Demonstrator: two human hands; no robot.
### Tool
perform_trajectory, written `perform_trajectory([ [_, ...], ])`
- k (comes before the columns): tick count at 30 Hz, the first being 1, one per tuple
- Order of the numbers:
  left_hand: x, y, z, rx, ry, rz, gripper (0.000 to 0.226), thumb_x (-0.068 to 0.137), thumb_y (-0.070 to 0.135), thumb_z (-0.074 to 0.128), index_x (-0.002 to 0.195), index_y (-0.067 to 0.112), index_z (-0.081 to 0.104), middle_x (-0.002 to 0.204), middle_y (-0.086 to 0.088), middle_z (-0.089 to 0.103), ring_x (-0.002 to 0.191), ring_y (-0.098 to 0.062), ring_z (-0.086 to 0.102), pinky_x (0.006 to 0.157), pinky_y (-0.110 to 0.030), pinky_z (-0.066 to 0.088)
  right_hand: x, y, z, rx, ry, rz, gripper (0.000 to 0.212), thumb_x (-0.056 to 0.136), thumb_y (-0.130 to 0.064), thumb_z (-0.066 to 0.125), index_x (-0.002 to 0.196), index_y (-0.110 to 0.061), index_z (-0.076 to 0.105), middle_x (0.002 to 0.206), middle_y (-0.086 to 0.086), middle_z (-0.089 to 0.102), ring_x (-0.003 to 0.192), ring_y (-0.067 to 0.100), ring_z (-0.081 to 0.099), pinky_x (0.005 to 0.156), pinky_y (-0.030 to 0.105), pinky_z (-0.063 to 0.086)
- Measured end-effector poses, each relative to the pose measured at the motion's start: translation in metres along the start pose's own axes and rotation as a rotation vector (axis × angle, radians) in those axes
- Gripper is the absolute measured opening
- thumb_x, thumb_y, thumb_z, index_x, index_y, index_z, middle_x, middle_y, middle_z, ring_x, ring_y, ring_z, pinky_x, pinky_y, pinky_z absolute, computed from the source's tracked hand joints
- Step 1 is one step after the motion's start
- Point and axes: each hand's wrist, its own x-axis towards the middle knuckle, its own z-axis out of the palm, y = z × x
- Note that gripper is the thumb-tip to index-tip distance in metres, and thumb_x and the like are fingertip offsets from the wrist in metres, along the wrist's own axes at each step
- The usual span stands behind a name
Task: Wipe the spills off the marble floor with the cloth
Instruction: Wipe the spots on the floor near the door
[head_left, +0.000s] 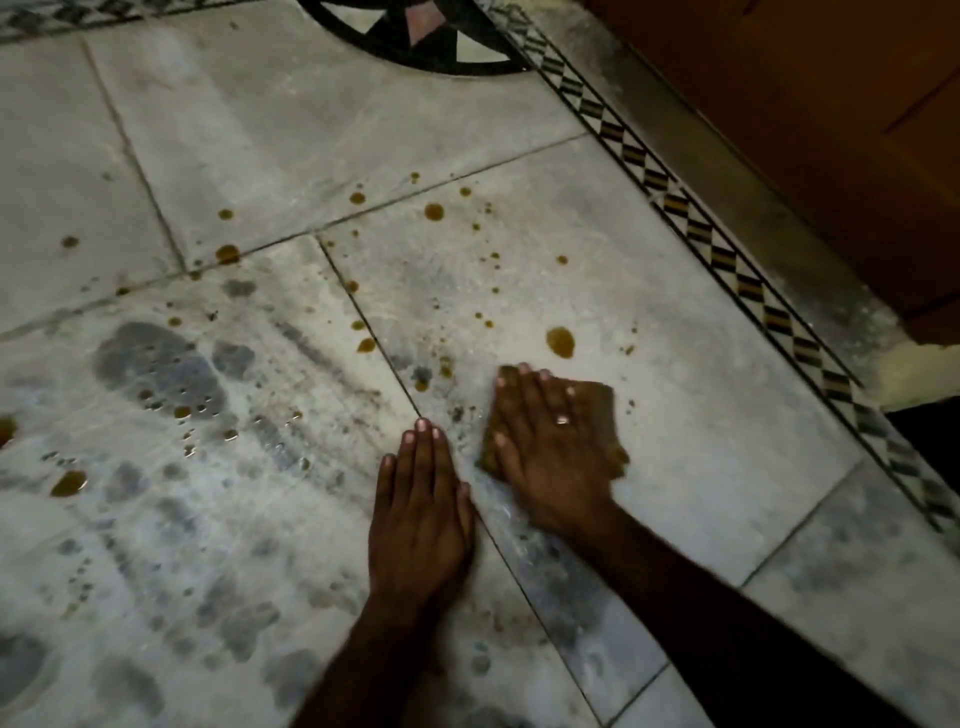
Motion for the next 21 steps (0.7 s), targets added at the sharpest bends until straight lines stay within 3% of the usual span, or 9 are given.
perform_trajectory([
  [3,0.018,0.004,0.004,0.002,-0.046,0.128,0.061,0.096,0.028,0.034,0.149,-0.002,0.041,0.157,-0.020,0.037,0.146,-0.034,0.037,0.118,-0.049,0.025,-0.034,0.005,0.001,-0.054,-0.027,-0.214,0.060,0.107,-0.037,0.034,0.164,-0.017,0.028,0.171,0.009,0.024,0.159,0.029,0.023,0.126,0.053,0.026],
  [5,0.021,0.003,0.003,0.021,-0.065,0.179,0.064,0.094,0.028,0.034,0.150,-0.001,0.038,0.158,-0.020,0.035,0.146,-0.034,0.036,0.118,-0.048,0.024,-0.067,0.036,-0.007,-0.069,-0.052,-0.264,0.060,0.107,-0.037,0.035,0.164,-0.019,0.028,0.171,0.007,0.024,0.159,0.027,0.023,0.127,0.053,0.024],
  [9,0.017,0.004,0.001,0.018,-0.055,0.173,0.062,0.098,0.028,0.032,0.153,0.000,0.032,0.161,-0.018,0.031,0.150,-0.031,0.029,0.120,-0.048,0.025,-0.055,0.083,-0.013,-0.056,-0.028,-0.009,0.060,0.106,-0.035,0.035,0.163,-0.017,0.031,0.169,0.008,0.029,0.156,0.029,0.031,0.122,0.056,0.033],
  [12,0.018,0.008,0.002,0.002,-0.020,0.149,0.058,0.103,0.030,0.031,0.154,0.002,0.031,0.162,-0.016,0.030,0.151,-0.029,0.029,0.120,-0.049,0.027,-0.004,0.060,-0.009,-0.041,0.004,0.148,0.060,0.105,-0.037,0.035,0.162,-0.018,0.033,0.168,0.011,0.033,0.153,0.033,0.035,0.123,0.055,0.031],
  [14,0.018,0.006,0.004,0.016,-0.004,0.154,0.058,0.103,0.029,0.032,0.154,0.002,0.029,0.163,-0.015,0.028,0.151,-0.029,0.027,0.120,-0.049,0.028,0.003,0.032,-0.001,-0.042,0.026,0.042,0.061,0.106,-0.039,0.036,0.163,-0.018,0.032,0.169,0.011,0.030,0.154,0.033,0.033,0.123,0.056,0.031],
  [18,0.018,0.003,0.006,0.031,0.015,0.167,0.058,0.102,0.028,0.036,0.154,0.001,0.031,0.163,-0.016,0.029,0.150,-0.030,0.029,0.119,-0.050,0.029,-0.065,0.020,-0.008,-0.043,-0.036,-0.253,0.063,0.103,-0.042,0.043,0.162,-0.024,0.034,0.170,0.005,0.029,0.157,0.026,0.028,0.127,0.051,0.025],
  [21,0.018,0.004,0.005,0.020,0.016,0.140,0.059,0.102,0.030,0.036,0.153,0.001,0.033,0.162,-0.016,0.031,0.150,-0.030,0.029,0.119,-0.050,0.029,-0.081,0.061,-0.014,-0.067,-0.009,-0.141,0.064,0.099,-0.041,0.046,0.160,-0.023,0.037,0.168,0.006,0.033,0.154,0.029,0.034,0.119,0.056,0.035],
])
